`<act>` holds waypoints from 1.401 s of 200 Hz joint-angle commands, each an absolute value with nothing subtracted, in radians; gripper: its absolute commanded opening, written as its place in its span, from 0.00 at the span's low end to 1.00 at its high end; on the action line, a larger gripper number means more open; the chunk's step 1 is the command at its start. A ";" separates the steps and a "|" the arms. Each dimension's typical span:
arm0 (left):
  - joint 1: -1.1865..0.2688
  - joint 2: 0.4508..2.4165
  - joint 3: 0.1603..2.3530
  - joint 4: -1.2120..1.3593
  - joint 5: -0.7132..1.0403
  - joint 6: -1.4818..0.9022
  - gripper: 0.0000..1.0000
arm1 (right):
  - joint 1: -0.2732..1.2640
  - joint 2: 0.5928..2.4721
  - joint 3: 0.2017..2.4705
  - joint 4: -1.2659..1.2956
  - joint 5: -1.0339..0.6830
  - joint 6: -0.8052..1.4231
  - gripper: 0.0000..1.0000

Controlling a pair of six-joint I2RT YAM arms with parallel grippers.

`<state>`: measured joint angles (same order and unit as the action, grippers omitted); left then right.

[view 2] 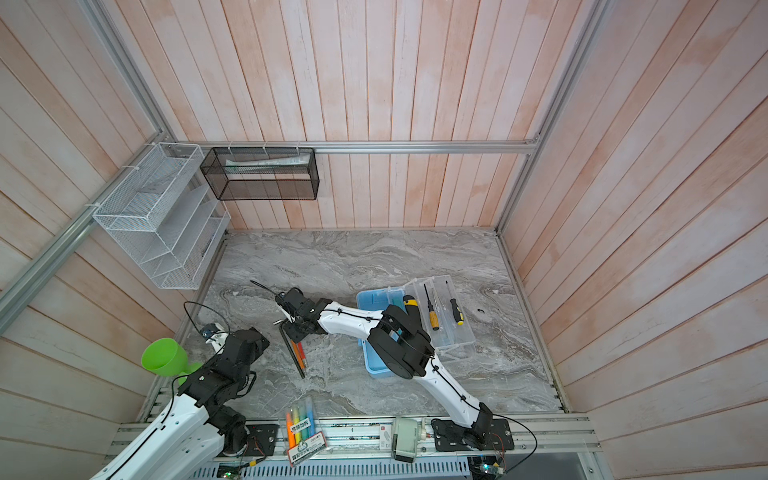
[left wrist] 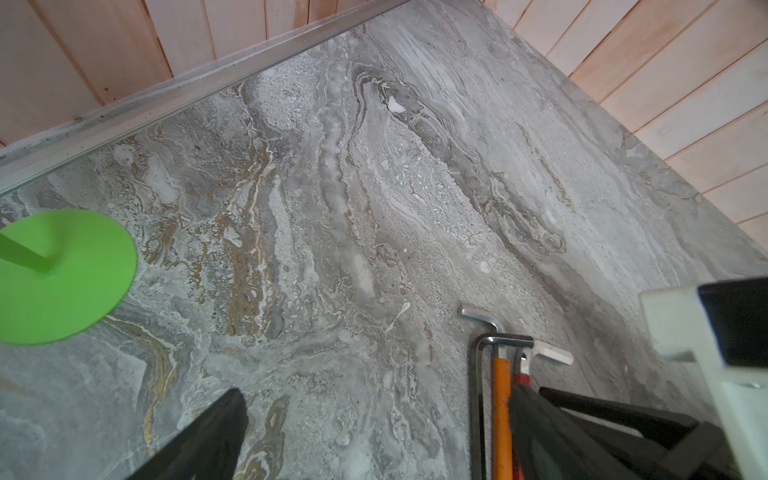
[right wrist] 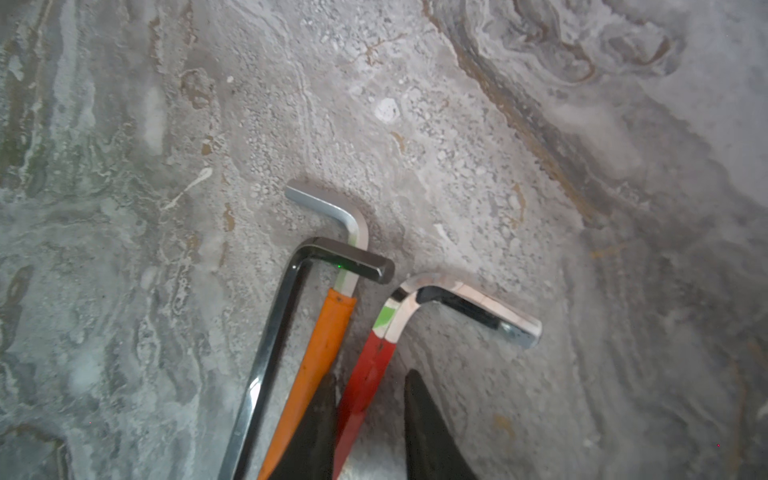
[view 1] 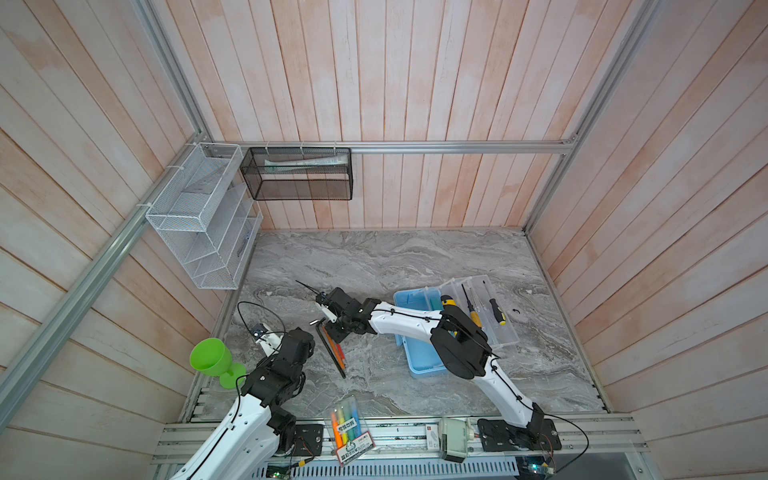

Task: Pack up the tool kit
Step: 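Lower the right gripper and close it on the red-handled hex key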

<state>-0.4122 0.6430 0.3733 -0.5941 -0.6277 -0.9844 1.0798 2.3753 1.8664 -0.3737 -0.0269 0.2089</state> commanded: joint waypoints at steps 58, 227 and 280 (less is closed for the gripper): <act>-0.407 0.638 0.358 -0.582 -0.628 -0.969 1.00 | 1.080 2.349 1.797 -0.492 0.110 0.190 0.31; -0.407 0.619 0.347 -0.555 -0.599 -0.931 1.00 | 1.116 2.383 1.812 -0.579 0.183 0.463 0.24; -0.407 0.618 0.346 -0.548 -0.595 -0.925 1.00 | 1.092 2.315 1.730 -0.525 0.192 0.479 0.11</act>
